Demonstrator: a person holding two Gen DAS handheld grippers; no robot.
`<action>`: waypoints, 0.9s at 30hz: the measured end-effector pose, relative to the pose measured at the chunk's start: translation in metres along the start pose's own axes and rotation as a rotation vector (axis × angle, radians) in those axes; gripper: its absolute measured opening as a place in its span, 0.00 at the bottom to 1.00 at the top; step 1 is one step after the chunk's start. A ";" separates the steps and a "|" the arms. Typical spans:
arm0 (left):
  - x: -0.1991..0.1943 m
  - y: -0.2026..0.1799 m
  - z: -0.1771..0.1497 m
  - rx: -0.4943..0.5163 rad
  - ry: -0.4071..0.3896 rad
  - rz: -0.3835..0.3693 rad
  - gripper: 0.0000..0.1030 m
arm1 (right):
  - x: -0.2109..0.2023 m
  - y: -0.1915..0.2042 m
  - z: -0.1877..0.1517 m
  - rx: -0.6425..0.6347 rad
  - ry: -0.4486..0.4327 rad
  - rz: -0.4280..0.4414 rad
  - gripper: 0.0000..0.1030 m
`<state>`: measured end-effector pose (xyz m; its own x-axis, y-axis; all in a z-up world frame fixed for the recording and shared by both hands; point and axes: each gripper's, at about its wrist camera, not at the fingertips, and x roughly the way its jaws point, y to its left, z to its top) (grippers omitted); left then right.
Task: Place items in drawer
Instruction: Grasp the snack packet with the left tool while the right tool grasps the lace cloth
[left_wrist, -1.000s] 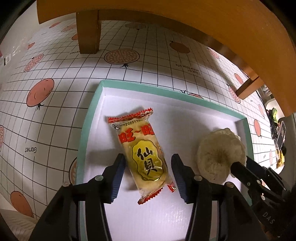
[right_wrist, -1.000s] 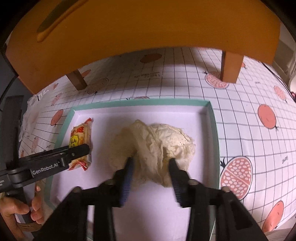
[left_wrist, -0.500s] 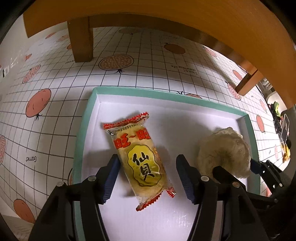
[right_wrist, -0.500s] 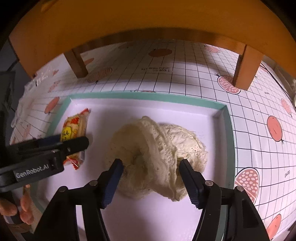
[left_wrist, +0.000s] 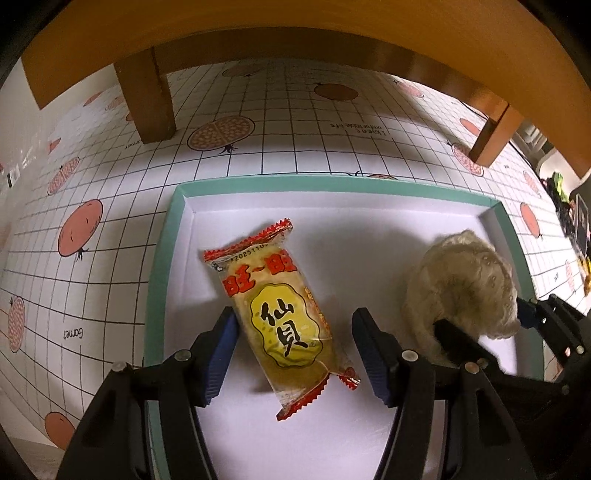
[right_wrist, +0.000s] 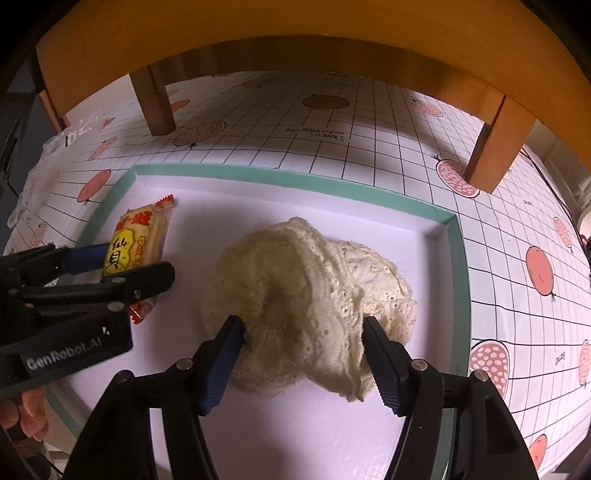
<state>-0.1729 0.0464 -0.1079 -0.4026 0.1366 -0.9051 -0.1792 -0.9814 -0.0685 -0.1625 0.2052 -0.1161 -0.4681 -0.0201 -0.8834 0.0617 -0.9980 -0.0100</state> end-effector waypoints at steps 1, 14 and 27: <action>0.000 -0.001 -0.001 0.005 -0.002 0.004 0.62 | -0.001 0.000 0.000 0.001 0.000 -0.001 0.60; -0.005 0.000 -0.008 0.034 -0.013 0.017 0.48 | -0.006 -0.003 -0.003 0.005 0.005 -0.003 0.32; -0.015 0.012 -0.019 -0.064 0.010 -0.073 0.39 | -0.016 -0.009 -0.010 0.077 0.027 0.053 0.23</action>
<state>-0.1518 0.0303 -0.1027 -0.3816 0.2067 -0.9009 -0.1495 -0.9757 -0.1605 -0.1464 0.2152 -0.1063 -0.4423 -0.0729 -0.8939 0.0173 -0.9972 0.0727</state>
